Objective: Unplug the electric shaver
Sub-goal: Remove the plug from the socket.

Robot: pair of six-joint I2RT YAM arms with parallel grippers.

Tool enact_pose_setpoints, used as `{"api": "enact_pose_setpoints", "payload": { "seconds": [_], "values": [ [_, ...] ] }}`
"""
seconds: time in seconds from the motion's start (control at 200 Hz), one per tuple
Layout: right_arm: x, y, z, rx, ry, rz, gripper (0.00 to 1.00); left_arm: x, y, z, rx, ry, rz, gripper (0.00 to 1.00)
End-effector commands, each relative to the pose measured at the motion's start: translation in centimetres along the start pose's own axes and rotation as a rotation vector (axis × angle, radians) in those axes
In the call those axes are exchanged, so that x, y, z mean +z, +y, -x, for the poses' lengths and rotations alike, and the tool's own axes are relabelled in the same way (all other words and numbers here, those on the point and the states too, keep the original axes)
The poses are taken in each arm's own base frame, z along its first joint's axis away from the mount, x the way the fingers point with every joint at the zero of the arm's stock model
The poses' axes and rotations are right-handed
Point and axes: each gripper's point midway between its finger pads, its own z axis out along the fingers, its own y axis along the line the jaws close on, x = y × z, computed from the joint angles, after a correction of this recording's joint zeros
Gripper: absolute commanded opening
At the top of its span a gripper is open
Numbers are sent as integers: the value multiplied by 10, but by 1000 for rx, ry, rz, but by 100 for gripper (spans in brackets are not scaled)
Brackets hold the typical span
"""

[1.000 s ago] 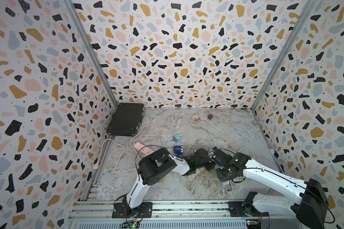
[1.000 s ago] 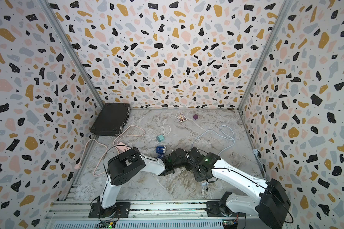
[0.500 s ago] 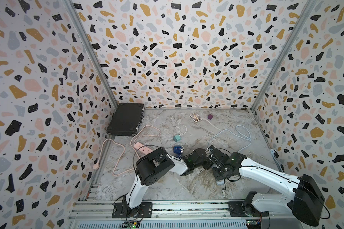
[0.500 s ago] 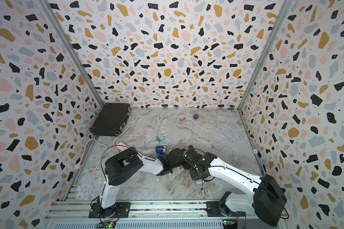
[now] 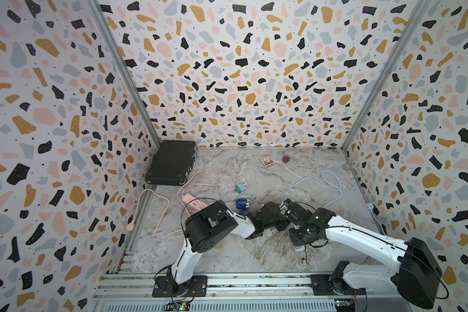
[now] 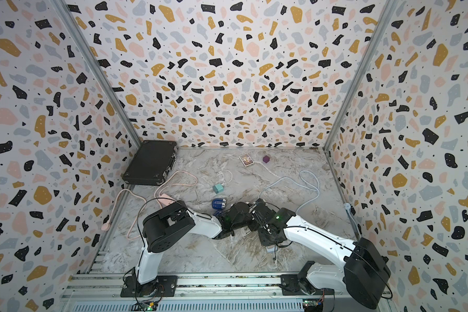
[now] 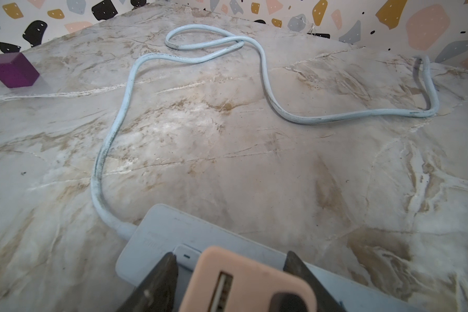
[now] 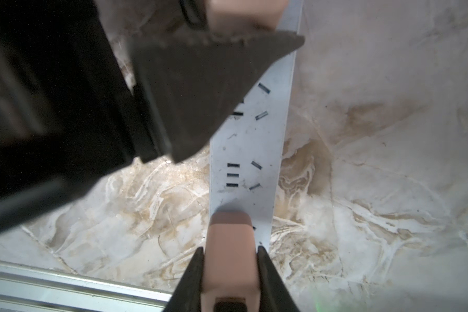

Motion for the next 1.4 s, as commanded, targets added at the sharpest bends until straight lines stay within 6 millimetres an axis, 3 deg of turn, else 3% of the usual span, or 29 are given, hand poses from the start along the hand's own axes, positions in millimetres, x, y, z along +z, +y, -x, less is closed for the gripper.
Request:
{"api": "enact_pose_setpoints", "payload": {
  "seconds": [0.0,0.225,0.265,0.34,0.446,0.761,1.136,1.392],
  "values": [
    [7,22,24,-18,-57,87,34,-10,-71,-79,123,231,-253,65],
    [12,17,13,3,-28,73,38,-10,-72,-73,126,217,-260,68],
    [11,16,13,3,-33,72,34,-10,-73,-72,125,216,-263,68],
    [8,15,13,0,-34,67,18,-10,-75,-71,123,218,-273,68],
    [5,15,15,-8,-29,59,8,-12,-76,-69,113,214,-281,68],
    [10,18,16,-15,-20,61,7,-22,-83,-58,103,177,-310,68],
    [12,22,18,-15,-20,83,7,-19,-85,-53,137,148,-308,66],
    [8,21,20,-21,-32,77,5,-18,-93,-57,147,170,-331,43]
  ]
}}
